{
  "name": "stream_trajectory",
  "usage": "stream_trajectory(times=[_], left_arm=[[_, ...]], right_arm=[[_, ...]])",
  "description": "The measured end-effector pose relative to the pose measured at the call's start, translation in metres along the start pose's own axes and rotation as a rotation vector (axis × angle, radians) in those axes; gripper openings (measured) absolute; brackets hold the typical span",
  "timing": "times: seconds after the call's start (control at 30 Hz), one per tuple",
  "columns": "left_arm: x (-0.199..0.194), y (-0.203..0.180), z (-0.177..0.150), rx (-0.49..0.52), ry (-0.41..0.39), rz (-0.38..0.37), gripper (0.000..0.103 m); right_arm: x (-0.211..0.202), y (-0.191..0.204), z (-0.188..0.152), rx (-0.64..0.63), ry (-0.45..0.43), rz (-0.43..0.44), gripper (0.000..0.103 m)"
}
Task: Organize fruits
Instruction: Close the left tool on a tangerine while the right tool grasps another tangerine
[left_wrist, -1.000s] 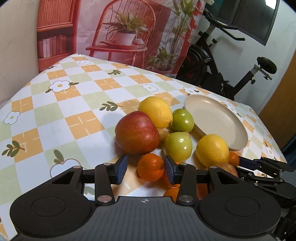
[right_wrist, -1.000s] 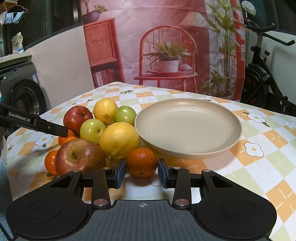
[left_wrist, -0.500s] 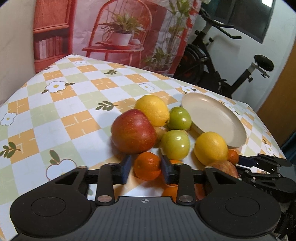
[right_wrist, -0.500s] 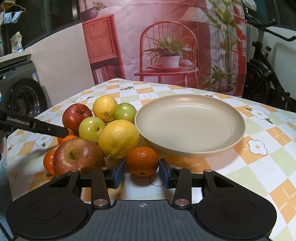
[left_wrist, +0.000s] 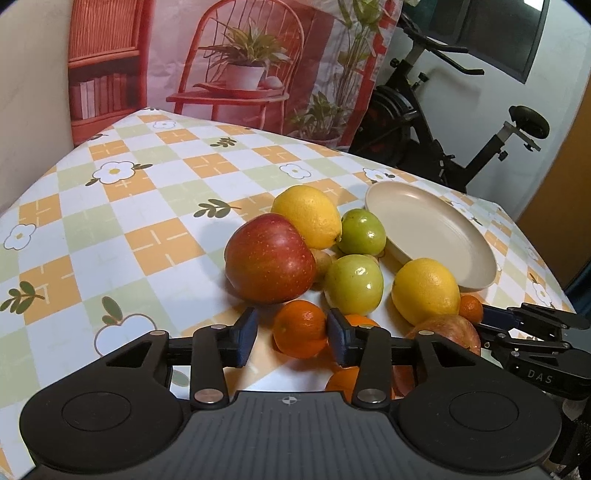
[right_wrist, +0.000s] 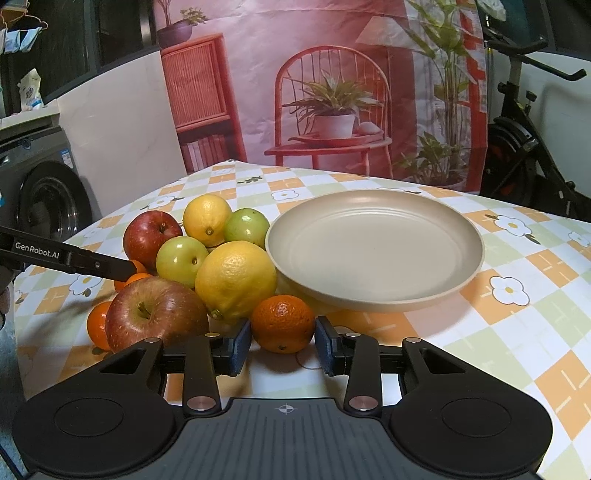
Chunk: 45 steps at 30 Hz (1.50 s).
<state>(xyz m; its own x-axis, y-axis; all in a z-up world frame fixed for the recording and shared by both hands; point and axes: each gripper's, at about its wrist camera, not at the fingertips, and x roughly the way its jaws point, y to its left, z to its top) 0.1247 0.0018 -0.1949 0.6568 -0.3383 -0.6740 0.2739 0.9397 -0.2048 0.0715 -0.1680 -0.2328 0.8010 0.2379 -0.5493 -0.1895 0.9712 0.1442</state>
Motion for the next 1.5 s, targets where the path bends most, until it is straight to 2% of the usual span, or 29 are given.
stream_trajectory(times=[0.2, 0.43, 0.6, 0.83, 0.93, 1.5], left_arm=[[0.0, -0.004, -0.002, 0.019, -0.01, 0.004, 0.042], [0.004, -0.004, -0.003, 0.018, 0.003, -0.011, 0.044], [0.003, -0.004, -0.003, 0.021, 0.002, -0.032, 0.035], [0.006, -0.003, -0.003, 0.015, 0.003, -0.031, 0.038], [0.007, -0.005, -0.003, 0.023, 0.0, -0.034, 0.036], [-0.011, -0.011, -0.006, 0.087, -0.065, 0.041, 0.034]], right_arm=[[0.0, 0.0, 0.0, 0.0, 0.0, 0.0, 0.035], [0.0, 0.0, 0.0, 0.0, 0.0, 0.001, 0.035], [0.0, 0.0, 0.0, 0.001, 0.0, 0.001, 0.035], [0.0, 0.0, 0.0, 0.0, 0.0, 0.001, 0.035], [-0.001, -0.001, 0.0, 0.001, 0.0, 0.001, 0.035], [-0.002, -0.001, 0.0, 0.006, -0.006, 0.002, 0.035]])
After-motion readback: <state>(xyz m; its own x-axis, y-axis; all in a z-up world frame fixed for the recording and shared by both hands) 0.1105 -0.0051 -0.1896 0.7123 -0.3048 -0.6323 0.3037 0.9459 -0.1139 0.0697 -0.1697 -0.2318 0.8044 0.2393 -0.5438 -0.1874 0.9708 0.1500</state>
